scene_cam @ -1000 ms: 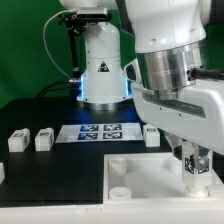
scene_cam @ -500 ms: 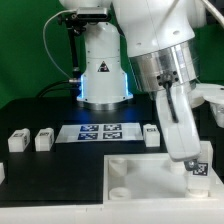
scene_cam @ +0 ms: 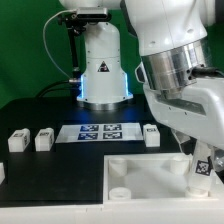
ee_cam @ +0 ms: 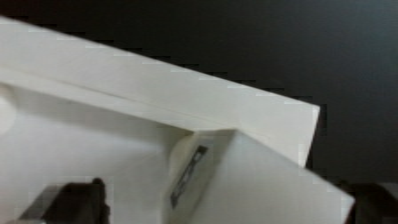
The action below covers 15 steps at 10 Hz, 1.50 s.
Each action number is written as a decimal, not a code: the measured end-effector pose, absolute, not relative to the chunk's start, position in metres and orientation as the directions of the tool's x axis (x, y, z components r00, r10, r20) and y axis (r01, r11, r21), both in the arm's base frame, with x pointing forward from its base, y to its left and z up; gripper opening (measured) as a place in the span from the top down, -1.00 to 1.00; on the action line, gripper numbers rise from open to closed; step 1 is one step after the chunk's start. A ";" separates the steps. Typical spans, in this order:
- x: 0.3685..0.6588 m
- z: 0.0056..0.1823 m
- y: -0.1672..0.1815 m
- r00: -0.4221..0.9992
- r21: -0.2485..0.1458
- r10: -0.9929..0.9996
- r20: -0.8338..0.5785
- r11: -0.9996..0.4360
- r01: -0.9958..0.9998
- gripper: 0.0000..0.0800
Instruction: Assemble one leg
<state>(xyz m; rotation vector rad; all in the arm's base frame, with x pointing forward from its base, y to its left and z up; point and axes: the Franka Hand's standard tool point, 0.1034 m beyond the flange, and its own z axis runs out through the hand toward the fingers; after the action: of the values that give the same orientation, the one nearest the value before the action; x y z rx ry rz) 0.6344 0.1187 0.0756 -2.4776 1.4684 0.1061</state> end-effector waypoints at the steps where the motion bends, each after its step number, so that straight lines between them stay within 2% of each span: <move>1: 0.634 0.076 0.120 0.549 -0.193 -0.817 -0.177 -0.519 -0.833 -0.62; 2: 0.636 0.078 0.124 0.747 -0.195 -0.658 -0.095 -0.723 -0.663 -0.62; 3: 0.638 0.082 0.127 0.860 -0.187 -0.508 -0.044 -0.842 -0.507 -0.62; 5: 0.637 0.081 0.129 0.976 -0.177 -0.217 0.015 -0.961 -0.211 -0.62; 7: 0.637 0.081 0.129 0.976 -0.177 -0.216 0.016 -0.962 -0.210 -0.62; 8: 0.637 0.080 0.129 0.976 -0.177 -0.216 0.015 -0.962 -0.210 -0.37; 9: 0.637 0.080 0.129 0.970 -0.179 -0.242 0.010 -0.955 -0.237 -0.37; 10: 0.637 0.081 0.127 0.972 -0.176 -0.237 0.013 -0.957 -0.231 0.09; 11: 0.638 0.081 0.124 0.970 -0.174 -0.243 0.015 -0.956 -0.237 0.18; 13: 0.639 0.081 0.122 0.908 -0.175 -0.419 -0.017 -0.893 -0.416 0.19; 15: 0.640 0.081 0.119 0.779 -0.178 -0.624 -0.065 -0.761 -0.624 0.21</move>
Offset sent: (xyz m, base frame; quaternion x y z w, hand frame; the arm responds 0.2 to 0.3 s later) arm 0.0022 0.0096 0.0090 -0.0503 0.0003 -0.4109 0.9103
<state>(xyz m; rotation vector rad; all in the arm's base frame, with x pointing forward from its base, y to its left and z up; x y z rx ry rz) 0.6395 0.1193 0.0806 -2.7820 0.9859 0.0022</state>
